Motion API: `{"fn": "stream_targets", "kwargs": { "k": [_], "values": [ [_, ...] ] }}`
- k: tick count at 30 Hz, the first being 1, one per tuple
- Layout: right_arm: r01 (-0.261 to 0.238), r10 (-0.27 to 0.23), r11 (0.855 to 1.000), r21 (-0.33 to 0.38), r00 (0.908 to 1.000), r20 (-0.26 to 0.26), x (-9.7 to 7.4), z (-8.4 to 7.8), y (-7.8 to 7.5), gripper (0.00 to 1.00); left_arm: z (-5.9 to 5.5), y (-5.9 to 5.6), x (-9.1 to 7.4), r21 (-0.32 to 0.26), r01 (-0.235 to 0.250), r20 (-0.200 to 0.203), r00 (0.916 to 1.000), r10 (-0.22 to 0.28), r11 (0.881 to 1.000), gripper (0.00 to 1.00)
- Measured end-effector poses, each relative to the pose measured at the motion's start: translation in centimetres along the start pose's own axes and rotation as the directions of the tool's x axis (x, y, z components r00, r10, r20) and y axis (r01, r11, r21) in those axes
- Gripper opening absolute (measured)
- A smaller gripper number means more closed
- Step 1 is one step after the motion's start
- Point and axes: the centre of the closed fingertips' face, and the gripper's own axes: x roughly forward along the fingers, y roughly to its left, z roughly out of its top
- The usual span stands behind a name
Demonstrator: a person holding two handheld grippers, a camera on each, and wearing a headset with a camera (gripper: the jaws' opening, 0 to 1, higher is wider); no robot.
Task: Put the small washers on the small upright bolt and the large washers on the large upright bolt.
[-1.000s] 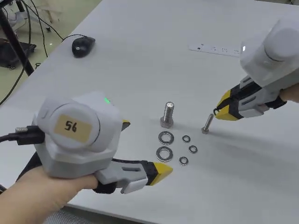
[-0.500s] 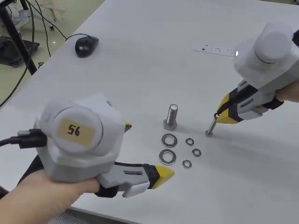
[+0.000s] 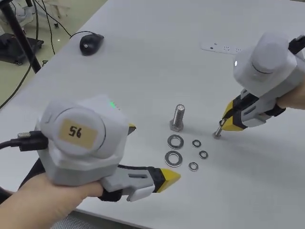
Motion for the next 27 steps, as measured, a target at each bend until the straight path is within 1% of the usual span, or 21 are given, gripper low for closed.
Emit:
{"fn": "stream_targets", "kwargs": {
  "k": [2, 4, 6, 9, 18, 20, 22, 24, 27],
  "values": [
    [-0.003, 0.002, 1.000, -0.017, 0.9999, -0.011, 0.6, -0.2, 0.1, 0.12, -0.2, 0.0, 0.0, -0.003, -0.004, -0.004, 1.0000, 0.004, 1.000, 0.71],
    [-0.013, 0.013, 1.000, -0.018, 0.9998, -0.018, 1.3, -0.4, 0.3, 0.12, -0.4, -0.1, 0.0, -0.013, -0.003, -0.011, 0.9999, 0.003, 1.000, 0.71],
    [-0.011, 0.010, 1.000, -0.025, 0.9996, -0.025, 1.7, -0.6, 0.3, 0.12, -0.4, -0.1, -0.1, -0.013, -0.004, -0.008, 1.0000, 0.004, 1.000, 0.71],
    [-0.021, 0.020, 1.000, -0.017, 0.9994, -0.028, 2.1, -0.7, 0.5, 0.12, -0.5, 0.0, -0.2, -0.020, -0.007, -0.007, 0.9999, 0.007, 1.000, 0.71],
    [-0.026, 0.025, 1.000, -0.015, 0.9990, -0.036, 2.5, -1.1, 0.5, 0.13, -0.4, 0.3, -0.5, -0.027, -0.018, -0.004, 0.9998, 0.018, 0.999, 0.71],
    [-0.023, 0.022, 1.000, -0.017, 0.9993, -0.031, 2.6, -1.1, 0.5, 0.13, -0.5, 0.2, -0.4, -0.030, -0.017, -0.004, 0.9998, 0.017, 0.999, 0.71],
    [-0.031, 0.031, 0.999, -0.014, 0.9990, -0.032, 2.6, -1.1, 0.8, 0.14, -0.5, 0.2, -0.4, -0.029, -0.018, -0.004, 0.9998, 0.018, 0.999, 0.71],
    [-0.020, 0.019, 1.000, -0.011, 0.9996, -0.021, 2.6, -1.1, 0.6, 0.15, -0.5, 0.2, -0.4, -0.030, -0.017, -0.007, 0.9998, 0.017, 0.999, 0.71],
    [-0.024, 0.024, 1.000, 0.005, 0.9996, -0.012, 2.4, -1.1, 0.7, 0.15, -0.6, 0.1, -0.4, -0.031, -0.018, -0.007, 0.9998, 0.018, 0.999, 0.71]
  ]
}}
